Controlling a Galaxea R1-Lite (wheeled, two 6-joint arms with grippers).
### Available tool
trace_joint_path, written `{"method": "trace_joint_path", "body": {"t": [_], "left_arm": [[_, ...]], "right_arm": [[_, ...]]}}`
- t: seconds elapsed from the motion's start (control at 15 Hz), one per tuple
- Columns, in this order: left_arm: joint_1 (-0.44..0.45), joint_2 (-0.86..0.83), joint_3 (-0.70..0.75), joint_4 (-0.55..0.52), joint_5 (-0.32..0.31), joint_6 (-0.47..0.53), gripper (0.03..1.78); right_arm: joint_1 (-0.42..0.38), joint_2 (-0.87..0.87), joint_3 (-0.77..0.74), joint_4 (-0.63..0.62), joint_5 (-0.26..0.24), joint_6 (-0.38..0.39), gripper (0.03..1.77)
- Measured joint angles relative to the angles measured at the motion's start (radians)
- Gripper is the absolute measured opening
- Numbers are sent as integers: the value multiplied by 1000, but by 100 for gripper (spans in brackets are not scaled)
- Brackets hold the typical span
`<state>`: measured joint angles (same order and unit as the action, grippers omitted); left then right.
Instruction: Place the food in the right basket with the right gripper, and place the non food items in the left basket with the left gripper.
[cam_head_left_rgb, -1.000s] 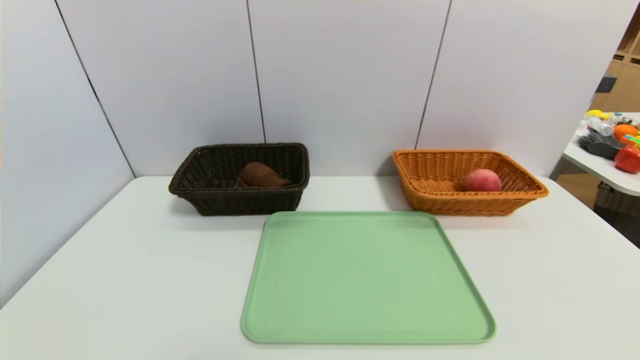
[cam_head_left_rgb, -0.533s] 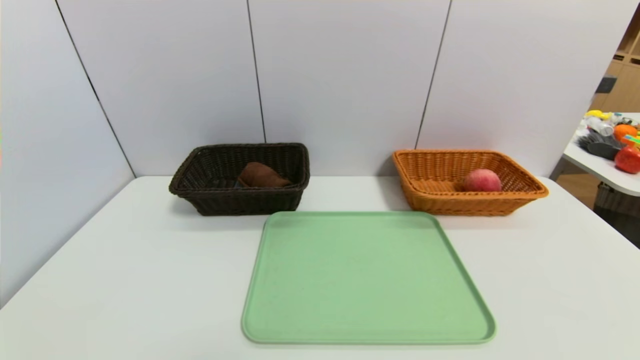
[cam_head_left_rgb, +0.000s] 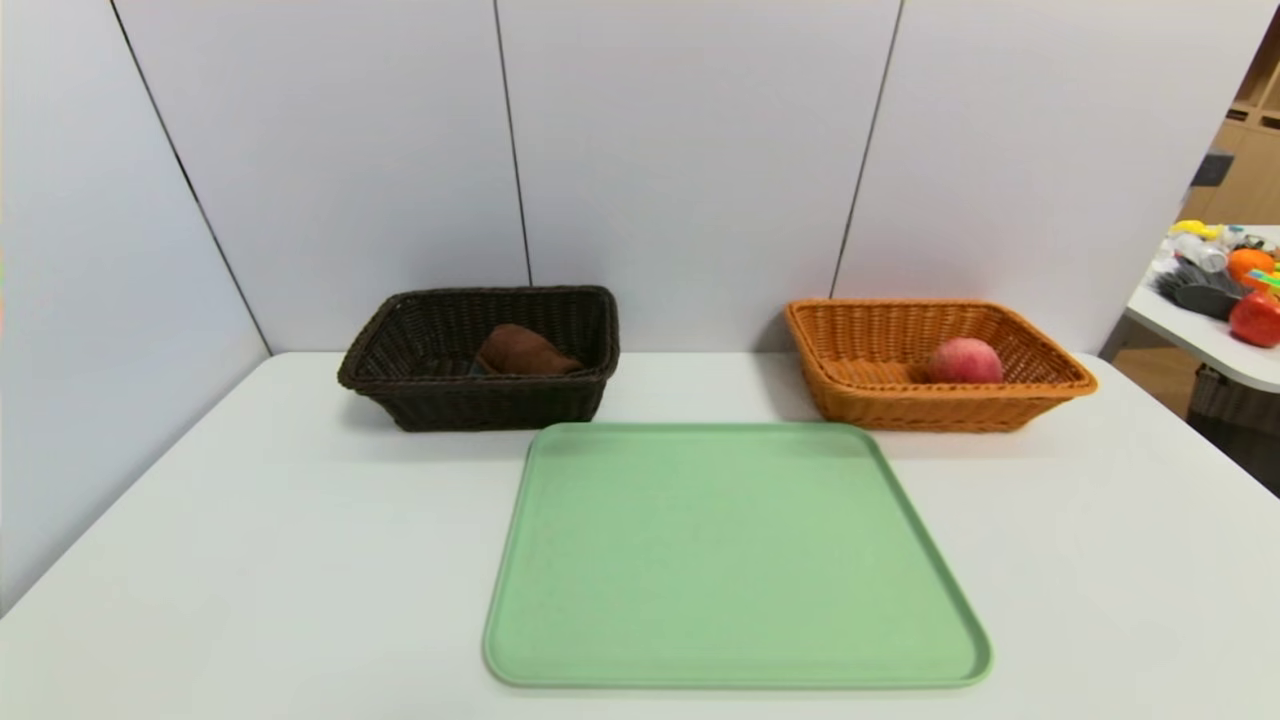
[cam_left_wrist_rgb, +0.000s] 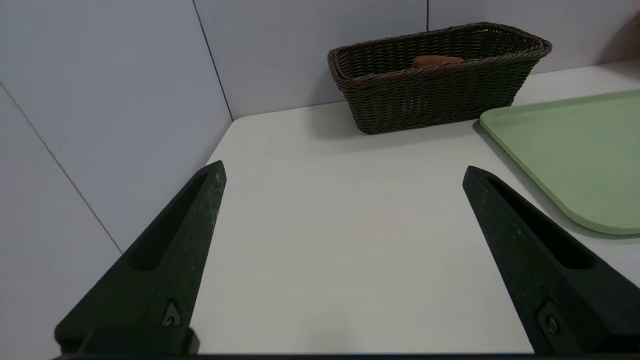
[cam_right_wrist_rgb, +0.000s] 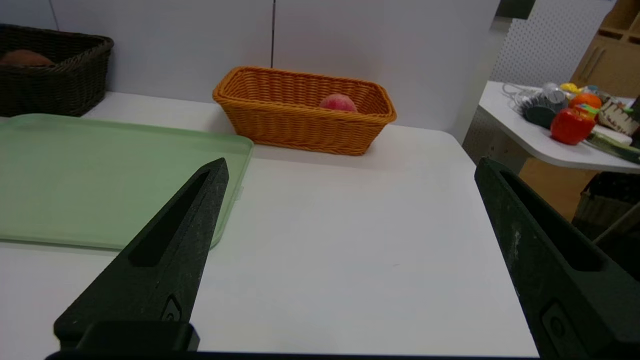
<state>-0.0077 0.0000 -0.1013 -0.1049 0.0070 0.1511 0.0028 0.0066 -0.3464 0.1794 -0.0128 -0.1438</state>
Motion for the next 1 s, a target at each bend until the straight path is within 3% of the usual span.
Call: {"method": "trace_joint_path", "body": {"t": [0.13,0.33,0.73,1.0], "left_arm": [[0,0,74,-130,-4,7,169],[0,-1,98,-38,-4,-6,169],[0,-1,101,111,-9,-96,169],[0,-1,101,107,-1,-162,169]], "right_arm": [[0,-5,187,-229,25,-44,170],[0,-7,324,-449,79,-87,170],[0,-7,346,-203,75,-60,170],[0,-7,346,-175,58,63,170]]}}
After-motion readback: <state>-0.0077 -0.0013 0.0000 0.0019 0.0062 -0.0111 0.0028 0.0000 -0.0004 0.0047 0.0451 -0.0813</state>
